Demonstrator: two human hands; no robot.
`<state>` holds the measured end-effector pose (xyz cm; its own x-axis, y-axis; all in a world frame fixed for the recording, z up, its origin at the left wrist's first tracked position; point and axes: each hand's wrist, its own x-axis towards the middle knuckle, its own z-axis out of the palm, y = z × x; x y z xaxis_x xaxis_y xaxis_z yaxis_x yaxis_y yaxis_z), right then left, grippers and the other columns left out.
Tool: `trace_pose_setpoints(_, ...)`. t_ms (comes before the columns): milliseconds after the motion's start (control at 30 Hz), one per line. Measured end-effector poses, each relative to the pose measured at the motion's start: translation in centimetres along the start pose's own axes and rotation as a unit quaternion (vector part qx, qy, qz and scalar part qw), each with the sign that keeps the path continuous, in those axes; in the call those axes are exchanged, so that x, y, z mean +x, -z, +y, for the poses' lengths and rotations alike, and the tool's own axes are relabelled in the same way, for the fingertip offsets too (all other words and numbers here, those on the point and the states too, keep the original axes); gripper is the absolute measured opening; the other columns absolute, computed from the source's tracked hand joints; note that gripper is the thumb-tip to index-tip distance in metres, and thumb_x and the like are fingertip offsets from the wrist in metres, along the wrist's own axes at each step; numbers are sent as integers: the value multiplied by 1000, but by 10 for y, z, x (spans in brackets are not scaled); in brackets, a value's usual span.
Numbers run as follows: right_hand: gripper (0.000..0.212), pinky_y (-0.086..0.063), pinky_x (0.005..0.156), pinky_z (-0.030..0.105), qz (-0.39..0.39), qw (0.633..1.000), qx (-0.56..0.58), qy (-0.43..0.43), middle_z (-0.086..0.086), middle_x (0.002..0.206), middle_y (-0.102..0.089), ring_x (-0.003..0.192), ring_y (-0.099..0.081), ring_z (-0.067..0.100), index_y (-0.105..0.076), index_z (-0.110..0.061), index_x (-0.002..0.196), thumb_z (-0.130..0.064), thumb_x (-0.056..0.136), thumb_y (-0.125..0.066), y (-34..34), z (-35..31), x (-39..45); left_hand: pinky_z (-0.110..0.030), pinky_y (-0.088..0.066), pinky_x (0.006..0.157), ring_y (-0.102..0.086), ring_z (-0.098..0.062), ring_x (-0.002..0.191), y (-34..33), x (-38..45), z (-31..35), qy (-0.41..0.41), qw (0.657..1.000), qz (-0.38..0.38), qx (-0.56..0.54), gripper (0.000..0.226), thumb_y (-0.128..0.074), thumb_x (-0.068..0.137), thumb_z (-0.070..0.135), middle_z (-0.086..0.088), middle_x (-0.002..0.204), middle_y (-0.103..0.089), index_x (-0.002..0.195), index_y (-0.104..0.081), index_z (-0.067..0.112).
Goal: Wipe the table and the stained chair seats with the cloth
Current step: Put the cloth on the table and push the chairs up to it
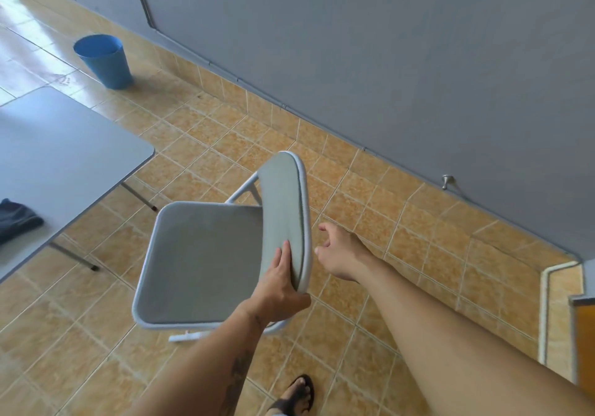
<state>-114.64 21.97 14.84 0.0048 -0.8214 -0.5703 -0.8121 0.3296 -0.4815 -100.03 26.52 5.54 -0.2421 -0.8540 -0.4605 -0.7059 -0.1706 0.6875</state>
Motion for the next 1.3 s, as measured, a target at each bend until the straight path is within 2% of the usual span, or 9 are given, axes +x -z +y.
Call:
trace_pose_setpoints(167, 52, -46, 79, 31, 22, 1000, 1, -2, 11, 129, -58, 106, -60, 32, -36, -23, 146, -21, 96, -47, -12, -16, 6, -26, -34, 108, -29, -20, 145, 12, -1, -11, -34, 997, -52, 36, 123, -76, 68, 40, 5, 166, -6, 156, 10, 29)
trace_pose_setpoints(433, 42, -56, 78, 39, 50, 999, 8, -19, 14, 122, -55, 98, -61, 34, -42, -14, 134, -13, 93, -50, -31, -38, 15, -35, -39, 110, -45, -23, 134, 43, -13, -39, -42, 991, -79, 102, 120, -76, 68, 51, 4, 163, -21, 156, 4, 35)
trace_pose_setpoints(533, 42, -59, 81, 47, 53, 997, 52, -23, 10, 110, -55, 95, -65, 35, -45, -14, 133, -11, 92, -51, -45, -47, 16, -33, -39, 108, -46, -22, 132, 56, -23, -54, -42, 990, -77, 109, 114, -73, 70, 49, 7, 162, -24, 156, 1, 36)
trace_pose_setpoints(667, 50, -62, 72, 44, 47, 994, 101, -22, 13, 113, -62, 88, -69, 32, -45, -20, 141, -17, 91, -49, -70, -62, 14, -30, -41, 104, -48, -19, 128, 78, -43, -76, -30, 992, -65, 104, 103, -69, 74, 39, 9, 158, -30, 156, -8, 37)
trace_pose_setpoints(767, 64, -62, 73, 45, 26, 990, 135, -16, 16, 123, -62, 95, -68, 33, -40, -25, 148, -26, 84, -49, -96, -78, 12, -30, -40, 106, -47, -18, 130, 98, -61, -95, -14, 995, -40, 92, 92, -66, 75, 31, 8, 155, -38, 155, -20, 34)
trace_pose_setpoints(867, 53, -60, 69, 44, 9, 986, 164, -11, 13, 112, -65, 92, -70, 33, -45, -24, 142, -18, 89, -47, -121, -104, 11, -29, -42, 103, -52, -19, 125, 118, -82, -117, 15, 996, 8, 83, 79, -58, 76, 25, 8, 145, -50, 150, -33, 36)
trace_pose_setpoints(967, 54, -60, 61, 38, -3, 982, 186, -9, 9, 111, -63, 90, -70, 30, -43, -24, 144, -15, 90, -45, -147, -131, 14, -39, -53, 94, -59, -21, 110, 142, -101, -140, 52, 995, 48, 73, 62, -53, 74, 22, 10, 125, -62, 133, -49, 41)
trace_pose_setpoints(1067, 56, -61, 61, 37, -8, 978, 209, -6, 10, 111, -64, 95, -69, 32, -43, -25, 144, -13, 90, -45, -170, -161, 20, -46, -56, 84, -61, -22, 95, 167, -118, -160, 65, 991, 95, 65, 41, -51, 79, 15, 6, 107, -66, 116, -57, 32)
trace_pose_setpoints(1300, 72, -54, 55, 27, -27, 966, 255, -21, 9, 130, -56, 98, -67, 23, -27, -32, 153, -12, 86, -44, -203, -219, 42, -43, -50, 99, -58, -27, 112, 212, -125, -201, 80, 989, 108, 57, 56, -45, 84, 6, -5, 126, -62, 137, -51, 25)
